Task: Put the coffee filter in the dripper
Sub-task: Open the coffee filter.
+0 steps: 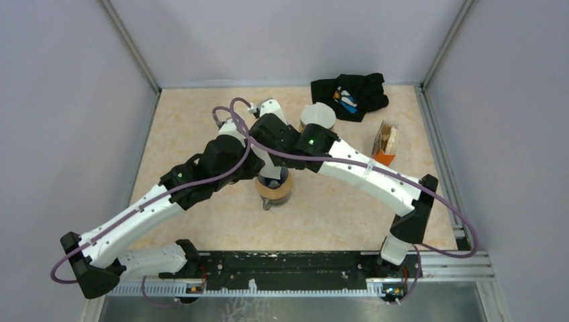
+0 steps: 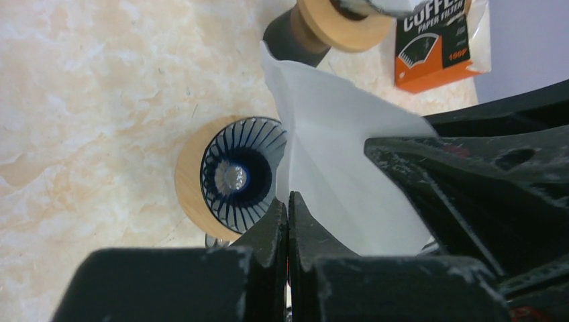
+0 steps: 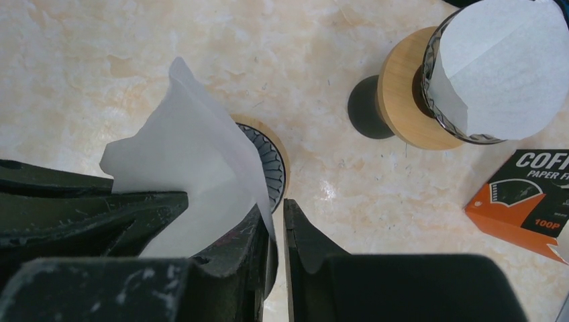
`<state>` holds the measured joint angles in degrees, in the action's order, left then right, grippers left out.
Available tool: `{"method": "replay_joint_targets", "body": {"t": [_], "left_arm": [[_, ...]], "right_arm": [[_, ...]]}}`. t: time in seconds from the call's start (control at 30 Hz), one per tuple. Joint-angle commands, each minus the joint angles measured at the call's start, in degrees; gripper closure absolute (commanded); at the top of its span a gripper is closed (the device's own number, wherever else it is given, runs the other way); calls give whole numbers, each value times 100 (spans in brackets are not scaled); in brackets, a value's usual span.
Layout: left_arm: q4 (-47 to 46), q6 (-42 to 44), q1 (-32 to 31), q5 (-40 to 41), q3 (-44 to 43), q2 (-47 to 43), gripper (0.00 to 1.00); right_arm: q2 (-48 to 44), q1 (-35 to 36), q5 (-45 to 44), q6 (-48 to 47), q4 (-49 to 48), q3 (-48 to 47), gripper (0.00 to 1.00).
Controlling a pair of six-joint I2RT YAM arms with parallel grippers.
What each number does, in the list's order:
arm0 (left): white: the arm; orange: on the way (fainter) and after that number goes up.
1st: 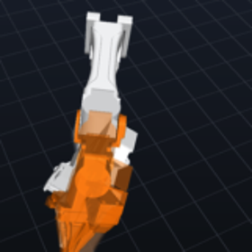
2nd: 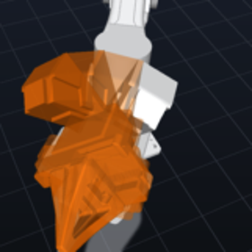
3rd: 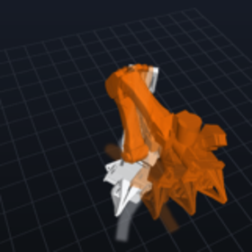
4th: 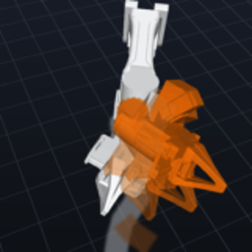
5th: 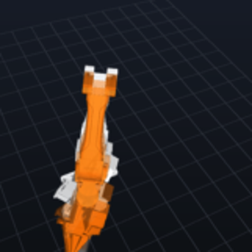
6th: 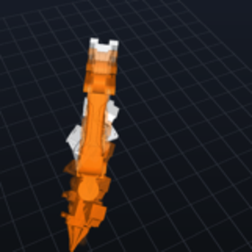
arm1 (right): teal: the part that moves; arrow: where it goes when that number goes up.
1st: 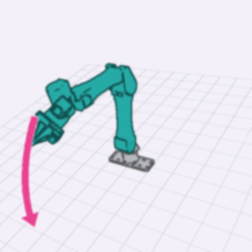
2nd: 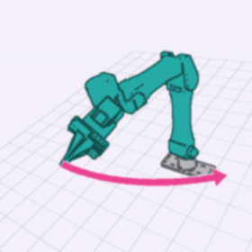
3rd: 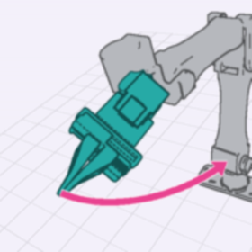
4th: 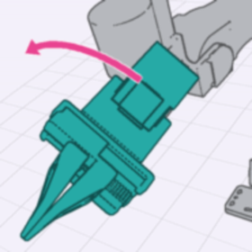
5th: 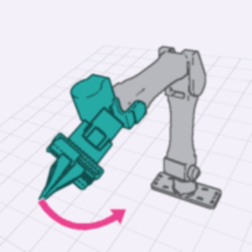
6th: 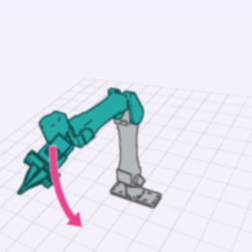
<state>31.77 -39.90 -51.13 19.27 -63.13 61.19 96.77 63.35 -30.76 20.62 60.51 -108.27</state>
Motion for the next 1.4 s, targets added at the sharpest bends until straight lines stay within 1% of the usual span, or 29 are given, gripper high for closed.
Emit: {"method": "replay_joint_targets", "body": {"t": [0.0,0.27,0.33,0.47,0.63,0.8,0.97,1.1,1.2,1.37], "left_arm": [[359,10,-45,-404,-127,-40,100],[777,208,-29,-622,-490,174,100],[869,262,5,-706,-595,231,100],[1086,377,81,-843,-778,400,100],[1406,510,235,-993,-884,613,99],[1477,650,514,-1281,-854,690,99],[1477,752,666,-1444,-849,731,97],[1455,821,705,-1491,-862,788,92],[1474,871,717,-1487,-893,858,86],[1456,927,735,-1491,-908,959,83]], "right_arm": [[-481,12,73,3,-239,167,85],[-691,-169,363,-29,-533,529,86],[-703,-204,418,-32,-557,596,89],[-750,-302,541,-49,-613,758,100],[-813,-403,704,-65,-663,895,100],[-805,-545,820,-76,-657,1011,100],[-761,-567,1009,-89,-735,1061,100],[-680,-569,1207,-97,-828,1113,100],[-587,-562,1276,-87,-835,1128,100],[-530,-569,1301,-76,-935,1224,100]]}}
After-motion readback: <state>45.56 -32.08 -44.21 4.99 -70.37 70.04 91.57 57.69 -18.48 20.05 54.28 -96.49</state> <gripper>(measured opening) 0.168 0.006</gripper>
